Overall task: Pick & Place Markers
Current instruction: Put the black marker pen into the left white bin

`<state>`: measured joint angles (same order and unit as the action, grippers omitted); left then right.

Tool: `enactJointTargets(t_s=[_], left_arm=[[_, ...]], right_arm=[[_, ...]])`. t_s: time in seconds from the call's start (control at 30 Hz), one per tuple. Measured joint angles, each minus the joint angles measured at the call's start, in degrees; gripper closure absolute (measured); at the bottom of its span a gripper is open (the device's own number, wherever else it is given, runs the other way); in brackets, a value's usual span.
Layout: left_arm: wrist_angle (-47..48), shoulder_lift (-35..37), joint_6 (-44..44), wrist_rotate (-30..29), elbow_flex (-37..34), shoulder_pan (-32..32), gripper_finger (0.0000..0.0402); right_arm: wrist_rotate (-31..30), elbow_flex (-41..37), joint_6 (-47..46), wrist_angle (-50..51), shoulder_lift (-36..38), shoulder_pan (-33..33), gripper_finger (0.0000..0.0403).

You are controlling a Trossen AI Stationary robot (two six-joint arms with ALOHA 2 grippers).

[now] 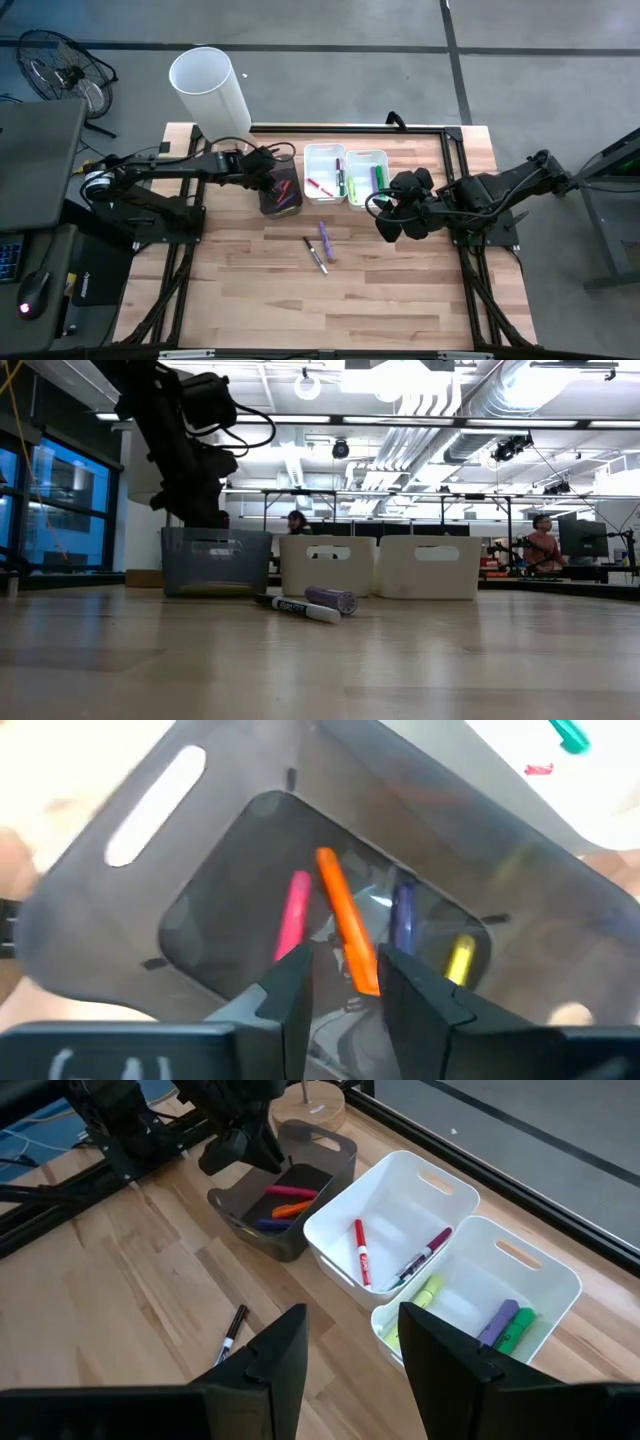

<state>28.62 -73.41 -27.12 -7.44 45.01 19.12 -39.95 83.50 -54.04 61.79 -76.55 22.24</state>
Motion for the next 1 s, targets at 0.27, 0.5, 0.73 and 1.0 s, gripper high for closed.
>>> enactJointTargets(t_s=[0.27,0.5,0.73,1.0], left_arm=[[0.0,1.2,2.1,9.7,0.0,0.0,0.0290],[-0.3,7.7,2.9,10.4,0.0,-3.4,0.0290],[-0.3,14.8,-1.7,3.6,0.1,-13.6,0.0290],[0.8,16.7,-10.3,-9.6,0.0,-29.1,0.0289]], right_arm=[[3.0,0.0,1.6,0.0,0.0,0.0,0.0257],[8.8,0.0,4.9,-1.3,0.0,0.0,0.0257],[12.4,0.0,4.7,-4.5,-2.1,0.0,0.0258],[15.7,0.0,5.6,-9.0,-10.8,-0.1,0.0258]])
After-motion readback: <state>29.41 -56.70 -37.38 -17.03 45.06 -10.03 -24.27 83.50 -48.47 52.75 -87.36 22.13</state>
